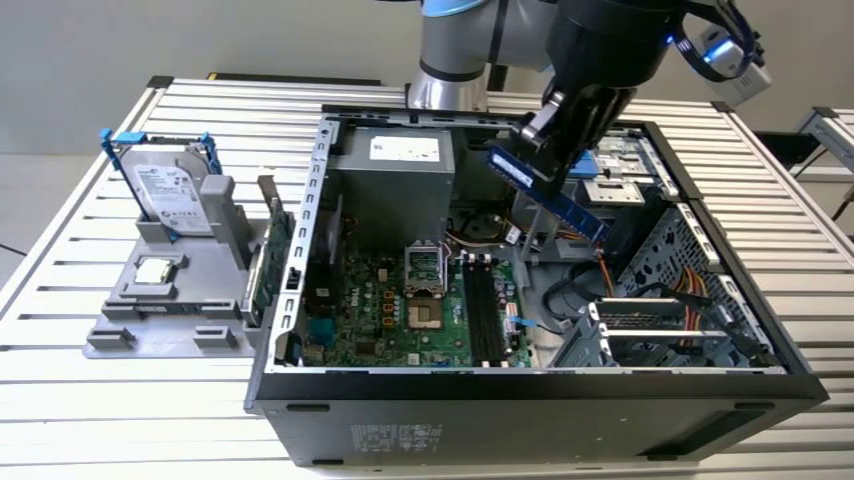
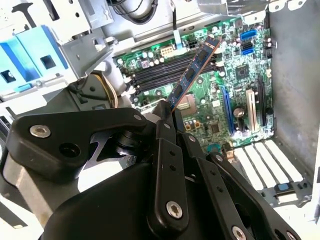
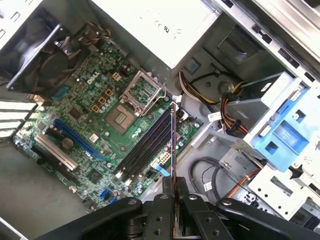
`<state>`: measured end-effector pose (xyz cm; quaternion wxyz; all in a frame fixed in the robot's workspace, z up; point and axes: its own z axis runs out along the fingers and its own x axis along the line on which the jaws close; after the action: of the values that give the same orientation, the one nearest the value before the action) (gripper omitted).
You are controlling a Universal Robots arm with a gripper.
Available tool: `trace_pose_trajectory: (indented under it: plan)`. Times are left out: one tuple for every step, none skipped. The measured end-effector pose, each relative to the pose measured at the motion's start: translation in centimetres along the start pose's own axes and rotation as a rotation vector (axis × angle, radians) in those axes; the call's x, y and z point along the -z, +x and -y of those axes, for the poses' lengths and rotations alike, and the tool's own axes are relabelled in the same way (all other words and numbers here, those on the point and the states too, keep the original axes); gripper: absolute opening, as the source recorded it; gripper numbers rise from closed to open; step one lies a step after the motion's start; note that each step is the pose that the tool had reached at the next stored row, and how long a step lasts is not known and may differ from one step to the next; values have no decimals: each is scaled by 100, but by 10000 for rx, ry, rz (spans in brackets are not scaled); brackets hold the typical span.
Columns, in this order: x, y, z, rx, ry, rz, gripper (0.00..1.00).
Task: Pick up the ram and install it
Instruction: 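Insert the ram into the slot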
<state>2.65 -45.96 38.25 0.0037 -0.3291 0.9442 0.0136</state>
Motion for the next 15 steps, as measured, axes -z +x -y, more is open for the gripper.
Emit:
trace_pose_trajectory:
  plan:
    - [0,0,0,-101,2,2,0]
    - [0,0,0,-198,4,4,0]
    - [0,0,0,-296,5,7,0]
    - [0,0,0,-398,6,9,0]
    - [0,0,0,-492,8,11,0]
    - [0,0,0,-596,9,13,0]
    - [0,0,0,-698,11,16,0]
    - [0,0,0,-795,13,18,0]
    - [0,0,0,-893,14,21,0]
    - [-1,0,0,-998,16,23,0]
    - [0,0,0,-1087,17,25,0]
    - [0,0,0,-1197,19,28,0]
    - [0,0,0,-1289,20,30,0]
    - [0,0,0,-1388,22,32,0]
    - [0,0,0,-1488,24,34,0]
